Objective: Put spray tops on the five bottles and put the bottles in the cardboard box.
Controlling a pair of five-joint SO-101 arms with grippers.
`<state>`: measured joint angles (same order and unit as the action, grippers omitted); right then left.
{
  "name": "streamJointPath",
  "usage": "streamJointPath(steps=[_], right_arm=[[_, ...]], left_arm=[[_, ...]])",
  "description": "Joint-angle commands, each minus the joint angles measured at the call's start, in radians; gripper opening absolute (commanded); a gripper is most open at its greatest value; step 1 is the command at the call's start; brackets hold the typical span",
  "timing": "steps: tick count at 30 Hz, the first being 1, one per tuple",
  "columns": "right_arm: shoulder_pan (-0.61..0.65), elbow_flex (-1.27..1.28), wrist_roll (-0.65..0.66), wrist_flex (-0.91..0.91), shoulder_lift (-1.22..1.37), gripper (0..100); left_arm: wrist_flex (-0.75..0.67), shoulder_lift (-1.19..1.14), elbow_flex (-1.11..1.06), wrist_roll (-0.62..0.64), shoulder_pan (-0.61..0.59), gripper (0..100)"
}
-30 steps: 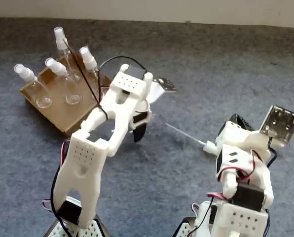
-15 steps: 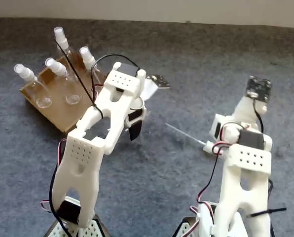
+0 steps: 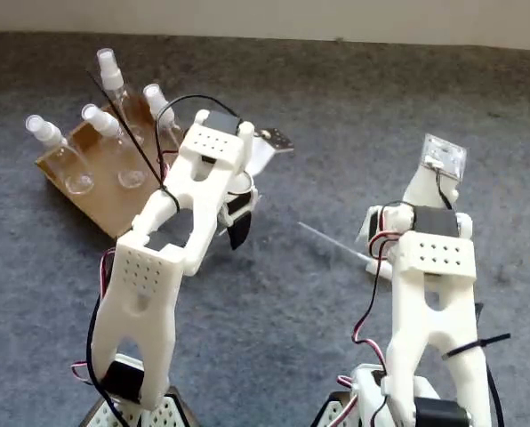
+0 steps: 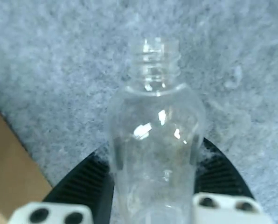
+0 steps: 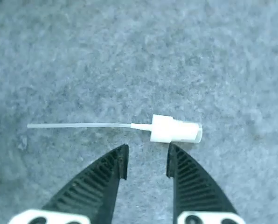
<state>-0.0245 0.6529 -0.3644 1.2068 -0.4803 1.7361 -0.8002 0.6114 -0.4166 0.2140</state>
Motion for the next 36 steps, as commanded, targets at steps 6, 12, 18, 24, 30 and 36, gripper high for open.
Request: streamJointPath(steps=[6,12,18,24,30,36], right_arm=[[-0.005,-0.059,-0.394,-0.051,0.177,13.2],[-0.054,-0.067,-0.566,-0.056,0.306,17.0],[-0.071,-0.077,-0.735,-0.058,0.364,37.7],[-0.068,-0.077,-0.783,-0.056,0.366,38.2],[-0.039,-0.122,-0.783,-0.004,0.286,38.2],[-0.007,-0.199,-0.789,0.007,0.122,38.2]], left_arm=[[-0.011,0.024,0.012,0.017,-0.018,8],[-0.011,0.024,0.012,0.017,-0.018,8],[-0.011,0.024,0.012,0.017,-0.018,8],[-0.011,0.024,0.012,0.017,-0.018,8],[-0.012,0.024,0.012,0.017,-0.018,8],[-0.012,0.024,0.012,0.017,-0.018,8]])
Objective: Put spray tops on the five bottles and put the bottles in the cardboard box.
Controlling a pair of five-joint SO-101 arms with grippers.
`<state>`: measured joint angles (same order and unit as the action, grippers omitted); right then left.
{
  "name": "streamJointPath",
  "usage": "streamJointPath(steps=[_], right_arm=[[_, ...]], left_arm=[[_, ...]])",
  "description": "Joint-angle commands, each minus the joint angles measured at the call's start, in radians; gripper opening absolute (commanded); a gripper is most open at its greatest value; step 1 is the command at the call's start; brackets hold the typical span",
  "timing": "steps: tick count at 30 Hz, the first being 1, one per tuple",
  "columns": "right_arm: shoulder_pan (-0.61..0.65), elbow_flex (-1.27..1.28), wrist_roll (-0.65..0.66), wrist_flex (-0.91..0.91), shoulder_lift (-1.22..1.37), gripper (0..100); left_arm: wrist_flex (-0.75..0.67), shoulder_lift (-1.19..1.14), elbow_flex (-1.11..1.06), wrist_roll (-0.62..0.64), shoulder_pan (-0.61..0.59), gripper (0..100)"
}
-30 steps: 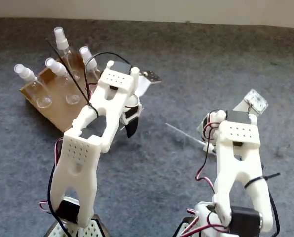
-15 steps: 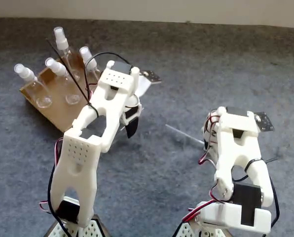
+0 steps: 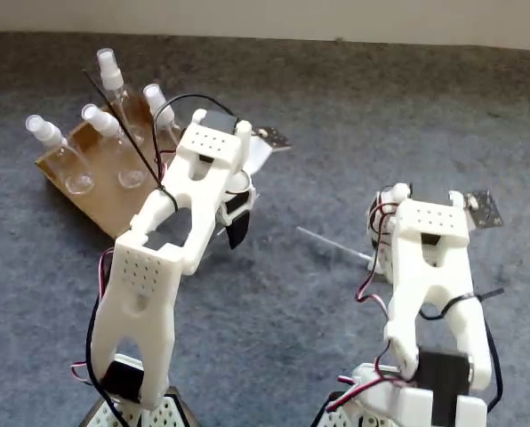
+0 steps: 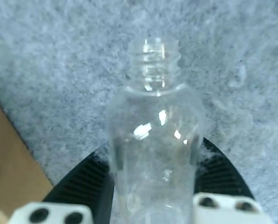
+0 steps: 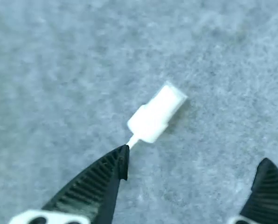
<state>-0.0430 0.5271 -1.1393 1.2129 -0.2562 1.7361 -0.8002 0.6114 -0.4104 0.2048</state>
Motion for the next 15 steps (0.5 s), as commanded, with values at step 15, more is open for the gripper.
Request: streamJointPath(steps=[15], right_arm=[[-0.033,0.131,-0.017,-0.305,0.038,38.2]], left_arm=[[-0.012,0.019,0.012,0.011,-0.008,8]])
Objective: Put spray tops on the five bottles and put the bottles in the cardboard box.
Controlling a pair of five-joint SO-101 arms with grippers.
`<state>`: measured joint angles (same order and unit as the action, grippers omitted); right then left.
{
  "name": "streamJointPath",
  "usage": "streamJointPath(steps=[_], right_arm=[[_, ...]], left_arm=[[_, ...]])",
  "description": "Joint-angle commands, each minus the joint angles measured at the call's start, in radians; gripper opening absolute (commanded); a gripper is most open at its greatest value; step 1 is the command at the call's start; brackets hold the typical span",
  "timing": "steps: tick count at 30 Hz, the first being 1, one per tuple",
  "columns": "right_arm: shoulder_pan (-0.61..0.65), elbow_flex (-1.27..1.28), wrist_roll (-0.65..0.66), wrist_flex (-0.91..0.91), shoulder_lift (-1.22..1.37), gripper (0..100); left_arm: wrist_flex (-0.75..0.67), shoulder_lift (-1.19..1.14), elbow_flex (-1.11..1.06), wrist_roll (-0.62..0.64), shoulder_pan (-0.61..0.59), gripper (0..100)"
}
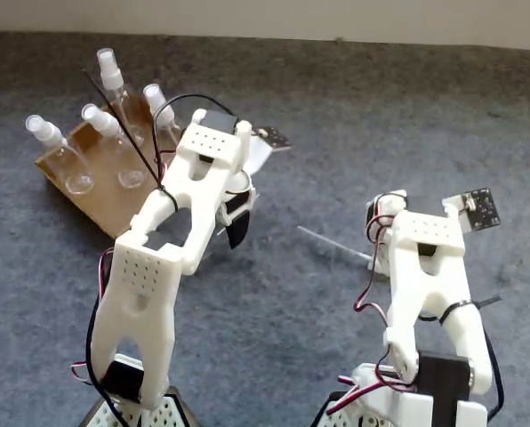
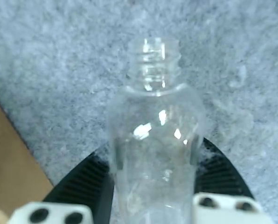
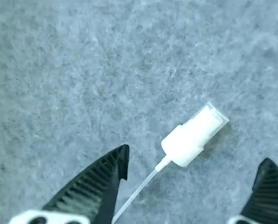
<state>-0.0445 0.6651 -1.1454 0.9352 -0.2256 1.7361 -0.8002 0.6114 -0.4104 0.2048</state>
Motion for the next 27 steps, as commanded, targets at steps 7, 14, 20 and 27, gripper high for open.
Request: streamJointPath(steps=[7,14,20,27], right_arm=[[-0.033,-0.005,-0.011,-0.025,0.074,38.2],[-0.039,-0.007,-0.002,-0.027,0.110,21.6],[-0.041,-0.013,0.000,-0.024,0.104,17.8],[-0.041,-0.010,0.112,-0.024,0.104,9.6]], left_arm=[[-0.012,0.019,0.012,0.011,-0.005,8],[-0.012,0.019,0.012,0.011,-0.005,8],[-0.012,0.019,0.012,0.011,-0.008,8],[-0.021,0.019,0.012,0.009,-0.008,8]])
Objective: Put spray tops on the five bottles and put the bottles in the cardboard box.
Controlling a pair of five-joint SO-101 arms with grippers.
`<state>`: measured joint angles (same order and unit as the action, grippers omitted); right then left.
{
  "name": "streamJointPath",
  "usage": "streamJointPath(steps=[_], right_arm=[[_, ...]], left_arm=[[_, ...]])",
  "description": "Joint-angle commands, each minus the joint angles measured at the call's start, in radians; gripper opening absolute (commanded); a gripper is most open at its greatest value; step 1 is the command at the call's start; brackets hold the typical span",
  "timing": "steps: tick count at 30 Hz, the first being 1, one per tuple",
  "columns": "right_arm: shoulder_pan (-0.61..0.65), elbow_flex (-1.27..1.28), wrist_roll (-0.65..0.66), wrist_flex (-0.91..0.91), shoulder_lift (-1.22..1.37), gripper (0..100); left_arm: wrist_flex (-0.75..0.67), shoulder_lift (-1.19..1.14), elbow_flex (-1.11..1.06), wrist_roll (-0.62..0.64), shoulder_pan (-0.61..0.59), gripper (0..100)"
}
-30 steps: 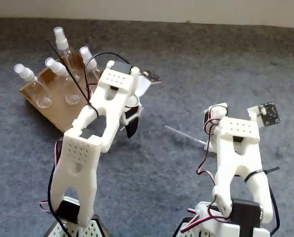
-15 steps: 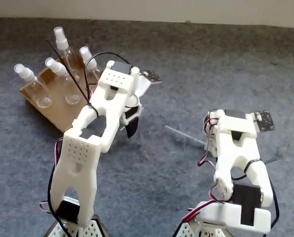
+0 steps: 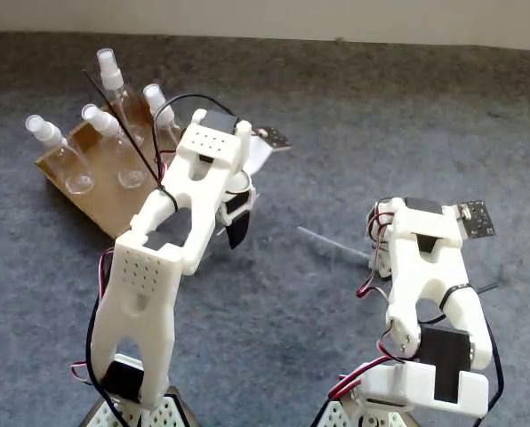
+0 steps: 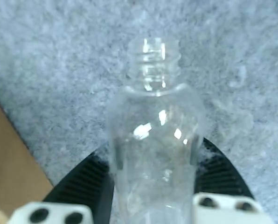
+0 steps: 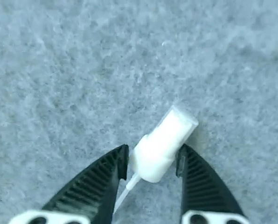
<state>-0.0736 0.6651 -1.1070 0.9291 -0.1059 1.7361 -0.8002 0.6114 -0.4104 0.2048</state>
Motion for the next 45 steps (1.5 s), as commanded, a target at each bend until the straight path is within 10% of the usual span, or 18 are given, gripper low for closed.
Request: streamJointPath(steps=[1,27,45], right_arm=[[-0.012,-0.010,0.089,-0.018,-0.015,8.4],[-0.064,-0.088,0.727,0.002,-0.248,0.4],[0.004,-0.088,0.954,-0.084,-0.627,0.6]], left_arm=[[-0.026,0.019,0.012,0.009,-0.010,8],[-0.018,0.038,0.013,0.008,-0.001,8],[0.011,0.582,-0.320,0.006,0.137,8]])
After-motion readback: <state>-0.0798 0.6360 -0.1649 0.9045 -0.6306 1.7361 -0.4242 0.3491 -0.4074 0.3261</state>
